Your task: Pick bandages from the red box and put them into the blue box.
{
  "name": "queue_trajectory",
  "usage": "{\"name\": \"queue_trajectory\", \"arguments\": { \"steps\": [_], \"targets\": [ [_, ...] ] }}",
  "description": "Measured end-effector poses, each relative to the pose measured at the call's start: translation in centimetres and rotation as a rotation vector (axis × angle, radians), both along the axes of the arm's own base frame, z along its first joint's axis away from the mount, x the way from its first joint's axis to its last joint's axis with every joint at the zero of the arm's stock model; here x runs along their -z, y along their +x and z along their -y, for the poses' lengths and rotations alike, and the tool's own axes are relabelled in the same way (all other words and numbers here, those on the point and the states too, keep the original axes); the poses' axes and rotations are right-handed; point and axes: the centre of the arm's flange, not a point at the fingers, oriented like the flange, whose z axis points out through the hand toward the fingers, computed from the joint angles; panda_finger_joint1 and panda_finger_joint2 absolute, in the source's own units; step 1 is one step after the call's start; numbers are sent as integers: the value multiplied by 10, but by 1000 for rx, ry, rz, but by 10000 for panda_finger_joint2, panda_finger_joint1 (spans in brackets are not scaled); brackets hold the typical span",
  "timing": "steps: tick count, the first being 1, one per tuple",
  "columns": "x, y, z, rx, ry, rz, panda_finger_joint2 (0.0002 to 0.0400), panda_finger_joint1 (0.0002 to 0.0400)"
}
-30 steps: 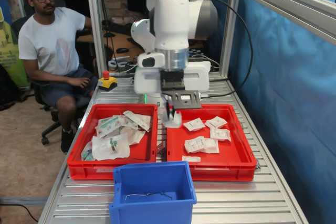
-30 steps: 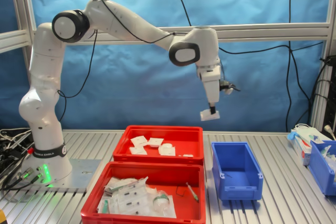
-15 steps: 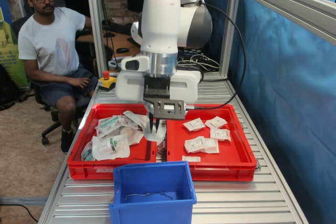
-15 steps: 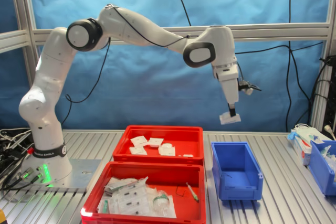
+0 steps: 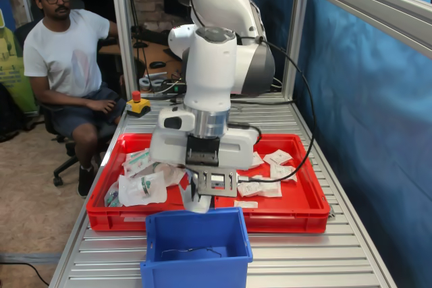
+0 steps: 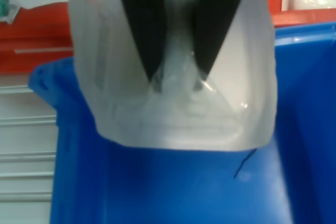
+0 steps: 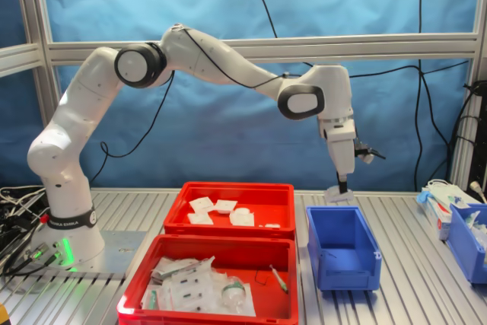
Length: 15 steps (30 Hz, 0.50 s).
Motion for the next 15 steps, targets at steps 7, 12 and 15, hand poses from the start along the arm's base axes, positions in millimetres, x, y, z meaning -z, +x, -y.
{"name": "queue_trajectory", "arguments": {
  "steps": [7,12,15],
  "targets": [
    [3,3,-1,-12,-5,-1,36,36],
    [-2,5,-1,-21,-9,8,36,36],
    [-5,6,0,-24,-11,14,95,95]
  ]
}}
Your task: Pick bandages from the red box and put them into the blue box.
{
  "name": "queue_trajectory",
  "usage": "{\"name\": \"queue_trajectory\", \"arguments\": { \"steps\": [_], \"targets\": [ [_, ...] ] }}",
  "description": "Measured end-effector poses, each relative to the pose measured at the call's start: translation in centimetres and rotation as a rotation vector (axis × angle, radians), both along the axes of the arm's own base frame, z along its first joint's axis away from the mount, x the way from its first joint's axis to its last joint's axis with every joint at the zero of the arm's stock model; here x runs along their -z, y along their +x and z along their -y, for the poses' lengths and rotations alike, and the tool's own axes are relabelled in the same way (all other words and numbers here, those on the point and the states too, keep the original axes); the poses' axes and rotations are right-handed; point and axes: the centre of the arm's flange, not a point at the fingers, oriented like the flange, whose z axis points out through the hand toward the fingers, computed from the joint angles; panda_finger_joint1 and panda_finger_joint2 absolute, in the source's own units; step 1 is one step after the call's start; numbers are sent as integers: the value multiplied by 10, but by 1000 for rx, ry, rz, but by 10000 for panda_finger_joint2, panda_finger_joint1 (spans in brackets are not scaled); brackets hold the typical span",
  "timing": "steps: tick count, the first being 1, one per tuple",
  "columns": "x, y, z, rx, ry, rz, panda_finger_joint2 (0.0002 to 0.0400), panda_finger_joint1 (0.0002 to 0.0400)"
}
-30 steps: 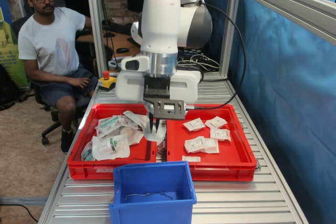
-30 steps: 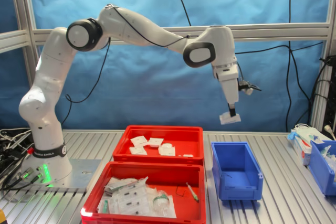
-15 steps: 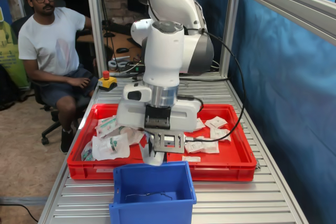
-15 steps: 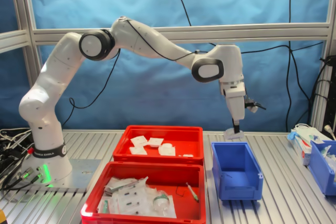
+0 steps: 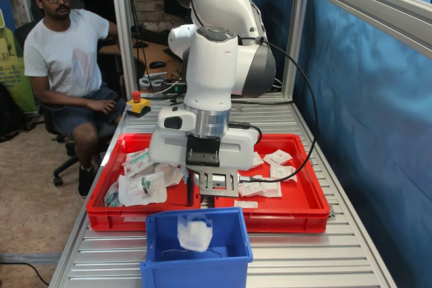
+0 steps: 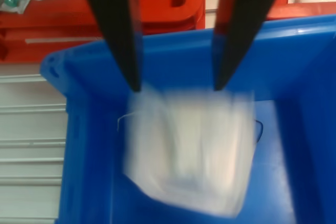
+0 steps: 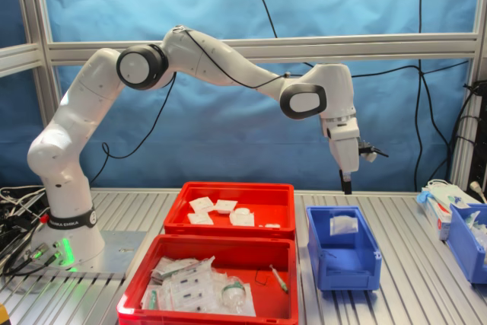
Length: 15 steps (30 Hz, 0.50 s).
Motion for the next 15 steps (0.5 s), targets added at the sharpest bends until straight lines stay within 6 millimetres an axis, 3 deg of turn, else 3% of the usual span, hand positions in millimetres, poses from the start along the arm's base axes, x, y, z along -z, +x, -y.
{"name": "queue_trajectory", "arguments": {
  "steps": [3,4,9,10,13,14,15],
  "targets": [
    [-2,1,1,-2,-2,4,95,95],
    [-3,1,1,-2,-2,5,145,145],
    [-4,1,1,-4,-3,7,145,145],
    [-4,1,1,-4,-3,7,195,195],
    [-4,1,1,-5,-3,7,195,195],
    [-4,1,1,-6,-3,7,245,245],
    [-4,1,1,-6,-4,7,245,245]
  ]
}}
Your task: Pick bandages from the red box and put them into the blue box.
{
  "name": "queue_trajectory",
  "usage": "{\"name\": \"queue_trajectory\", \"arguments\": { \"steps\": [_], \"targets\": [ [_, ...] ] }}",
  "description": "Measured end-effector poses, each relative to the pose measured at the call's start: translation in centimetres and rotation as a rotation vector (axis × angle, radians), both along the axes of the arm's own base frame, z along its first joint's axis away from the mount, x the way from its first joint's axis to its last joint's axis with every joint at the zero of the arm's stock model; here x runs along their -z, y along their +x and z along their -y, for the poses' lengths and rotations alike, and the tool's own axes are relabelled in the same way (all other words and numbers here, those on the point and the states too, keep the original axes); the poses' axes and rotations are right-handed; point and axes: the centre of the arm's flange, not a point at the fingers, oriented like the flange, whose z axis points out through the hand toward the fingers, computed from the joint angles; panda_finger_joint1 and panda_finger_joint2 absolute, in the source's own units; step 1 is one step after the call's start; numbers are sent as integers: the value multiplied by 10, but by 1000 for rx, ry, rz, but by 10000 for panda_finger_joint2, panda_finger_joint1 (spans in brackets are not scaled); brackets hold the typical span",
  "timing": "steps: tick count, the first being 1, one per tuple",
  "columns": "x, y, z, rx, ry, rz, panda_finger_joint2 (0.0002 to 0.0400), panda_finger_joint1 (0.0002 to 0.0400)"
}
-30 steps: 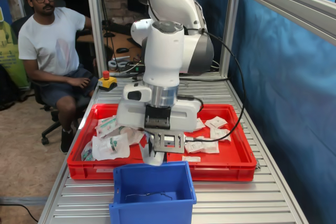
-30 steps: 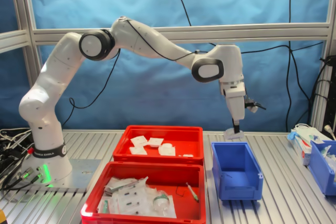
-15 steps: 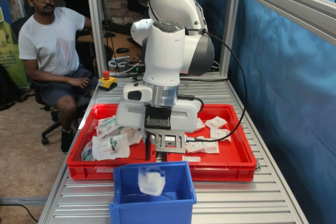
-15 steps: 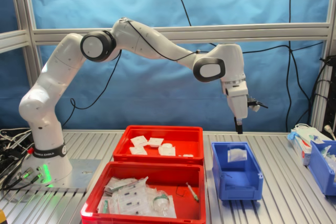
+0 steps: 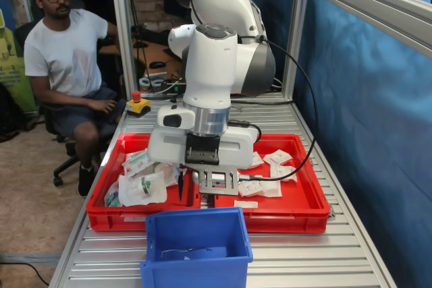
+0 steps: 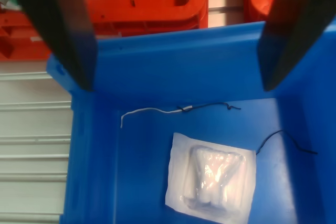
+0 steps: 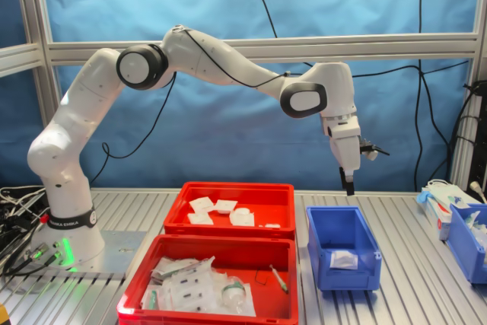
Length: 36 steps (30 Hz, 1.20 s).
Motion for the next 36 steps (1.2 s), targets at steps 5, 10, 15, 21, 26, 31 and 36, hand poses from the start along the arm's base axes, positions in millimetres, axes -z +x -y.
{"name": "queue_trajectory", "arguments": {
  "steps": [5,10,15,21,26,31,36],
  "targets": [
    [0,0,0,-1,0,0,295,295],
    [0,0,0,-2,0,0,345,345],
    [0,0,0,-2,0,0,387,387],
    [-1,0,0,-2,0,1,398,398],
    [-8,-1,0,-2,2,10,400,400],
    [-23,-2,1,-1,7,29,400,400],
    [-50,-16,7,16,21,2,400,400]
  ]
}}
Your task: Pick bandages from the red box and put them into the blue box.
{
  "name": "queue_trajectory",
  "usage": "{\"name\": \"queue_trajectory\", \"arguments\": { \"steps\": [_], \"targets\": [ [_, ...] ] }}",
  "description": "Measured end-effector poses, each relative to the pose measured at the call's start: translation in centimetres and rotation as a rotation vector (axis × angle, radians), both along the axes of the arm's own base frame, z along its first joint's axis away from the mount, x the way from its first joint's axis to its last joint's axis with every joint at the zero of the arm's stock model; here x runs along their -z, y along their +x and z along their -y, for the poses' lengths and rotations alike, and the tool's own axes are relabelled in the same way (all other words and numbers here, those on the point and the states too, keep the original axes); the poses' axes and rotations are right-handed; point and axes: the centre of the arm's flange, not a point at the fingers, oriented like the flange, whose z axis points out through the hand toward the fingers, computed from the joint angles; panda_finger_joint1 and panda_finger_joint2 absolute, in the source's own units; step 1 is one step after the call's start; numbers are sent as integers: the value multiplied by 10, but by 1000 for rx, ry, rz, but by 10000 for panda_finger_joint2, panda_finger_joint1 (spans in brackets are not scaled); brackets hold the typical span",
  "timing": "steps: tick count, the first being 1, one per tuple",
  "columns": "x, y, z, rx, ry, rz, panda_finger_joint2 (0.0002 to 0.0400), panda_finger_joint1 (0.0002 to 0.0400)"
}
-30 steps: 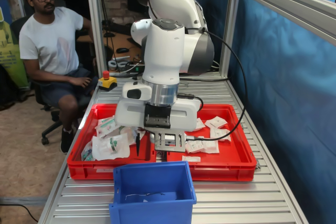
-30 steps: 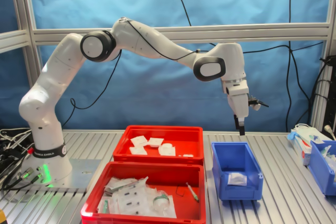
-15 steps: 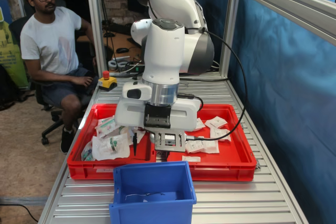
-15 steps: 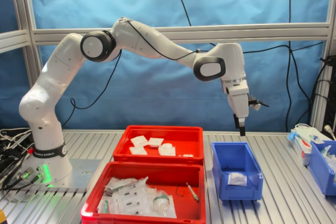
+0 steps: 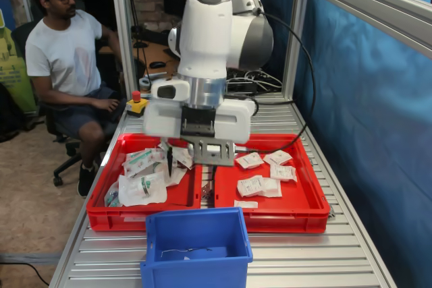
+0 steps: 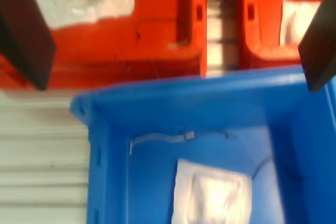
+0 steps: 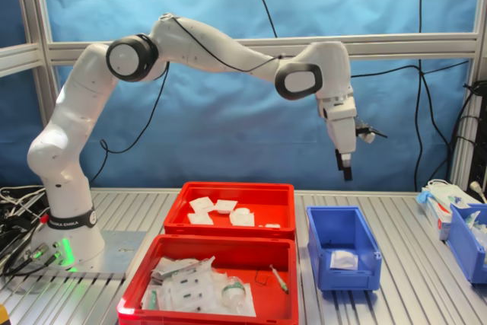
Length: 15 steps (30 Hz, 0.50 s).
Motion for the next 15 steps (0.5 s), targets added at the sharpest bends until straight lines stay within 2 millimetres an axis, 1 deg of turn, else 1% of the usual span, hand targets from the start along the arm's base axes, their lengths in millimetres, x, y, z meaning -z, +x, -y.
{"name": "queue_trajectory", "arguments": {
  "steps": [5,9,10,11,12,13,14,15],
  "targets": [
    [-18,-14,5,16,14,-46,400,400],
    [-37,-27,9,28,31,-85,400,400],
    [-48,-34,12,33,41,-102,400,400],
    [-54,-37,13,36,47,-109,400,400],
    [-65,-44,16,40,59,-121,400,400],
    [-71,-48,17,42,65,-126,400,400],
    [-83,-55,20,45,78,-137,400,400],
    [-88,-58,21,46,85,-143,400,400]
  ]
}}
